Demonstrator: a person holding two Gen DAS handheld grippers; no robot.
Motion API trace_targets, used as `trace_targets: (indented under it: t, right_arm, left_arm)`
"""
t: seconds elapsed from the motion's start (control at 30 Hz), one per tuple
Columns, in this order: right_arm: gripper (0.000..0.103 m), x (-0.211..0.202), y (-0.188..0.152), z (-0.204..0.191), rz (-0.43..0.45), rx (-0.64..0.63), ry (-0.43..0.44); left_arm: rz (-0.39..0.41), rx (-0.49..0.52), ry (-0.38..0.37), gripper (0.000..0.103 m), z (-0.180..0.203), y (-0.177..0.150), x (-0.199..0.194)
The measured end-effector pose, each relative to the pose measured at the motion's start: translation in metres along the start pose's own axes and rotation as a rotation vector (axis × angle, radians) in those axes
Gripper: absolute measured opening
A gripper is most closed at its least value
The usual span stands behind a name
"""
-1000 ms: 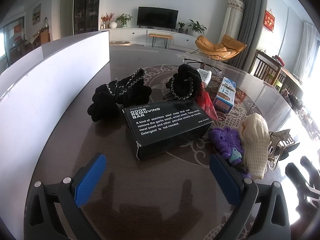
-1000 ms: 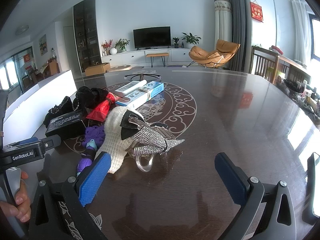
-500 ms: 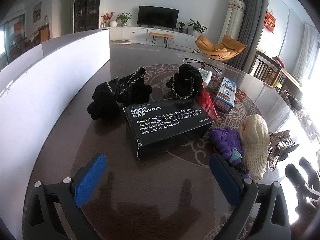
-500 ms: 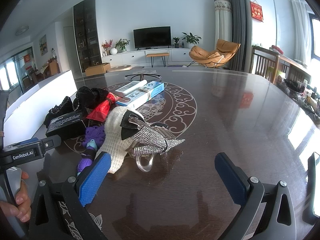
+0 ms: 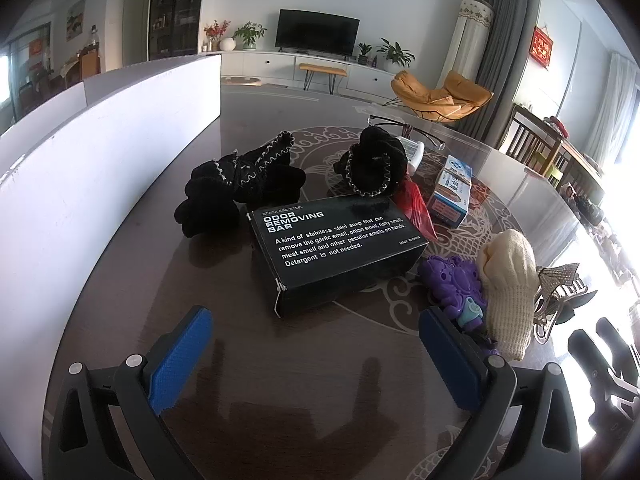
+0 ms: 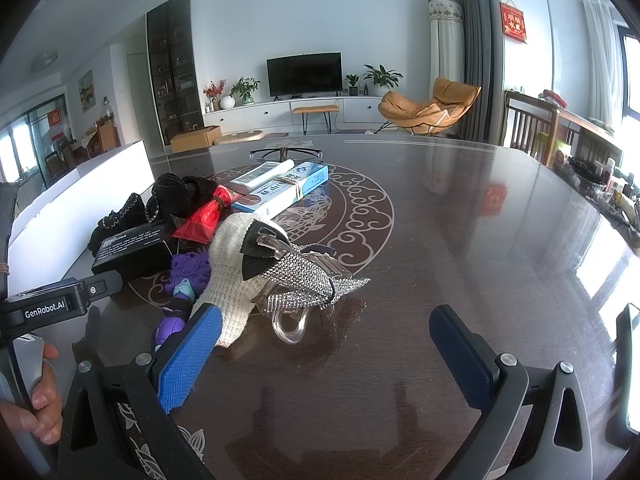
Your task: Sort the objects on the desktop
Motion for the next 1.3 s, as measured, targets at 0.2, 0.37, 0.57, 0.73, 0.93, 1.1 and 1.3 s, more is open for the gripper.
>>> trace_targets:
  t: [0.2,0.37,0.57,0.73,0.93,1.1,1.3]
  right_arm:
    - [0.103,-0.0001,-0.0001,0.0002,0.0,0.0,0.0]
    - [0.103,-0.0001,-0.0002,0.0005,0.0,0.0,0.0]
    - [0.103,-0.0003,-0.0002,0.0008,0.0,0.001,0.001]
    - [0.103,-0.0004,-0.0003,0.0011,-0.001,0.001,0.002]
    - [0.103,-0.0007,-0.0003,0.0004,-0.001,0.002,0.002]
    - [0.103,-0.0008,-0.0004,0.001,-0.001,0.0,0.004]
    - [0.103,-0.0009,-0.0004,0.0006,-0.001,0.0,0.005]
  left_arm:
    - [0.0,0.0,0.0,0.103,0.0007,-0.0003,0.0001]
    - [0.0,0.0,-0.001,0.103,-0.0003,0.0,0.0002]
    - [-0.004,-0.011,-0.009,0.103,0.0002,0.0007,0.0022]
    - [-0.005,-0.013,-0.011,0.103,0.0018,0.0,0.0029]
    - [-0.006,-0.016,-0.014,0.103,0.0026,-0.0002,0.0028]
    - [-0.007,-0.021,-0.018,0.103,0.0024,0.0,0.0032]
    - [-0.01,-0.03,-0.025,0.103,0.0028,-0.0014,0.0034]
Point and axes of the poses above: each gripper's, at about its wrist camera, not at the fingertips, and x roughly the way its jaws point, z to its right, y to its top, the point moved 2 cm from there along x, roughly the way its jaws point, and after that the axes turned 1 degree about -x, right-handed, at the moved point
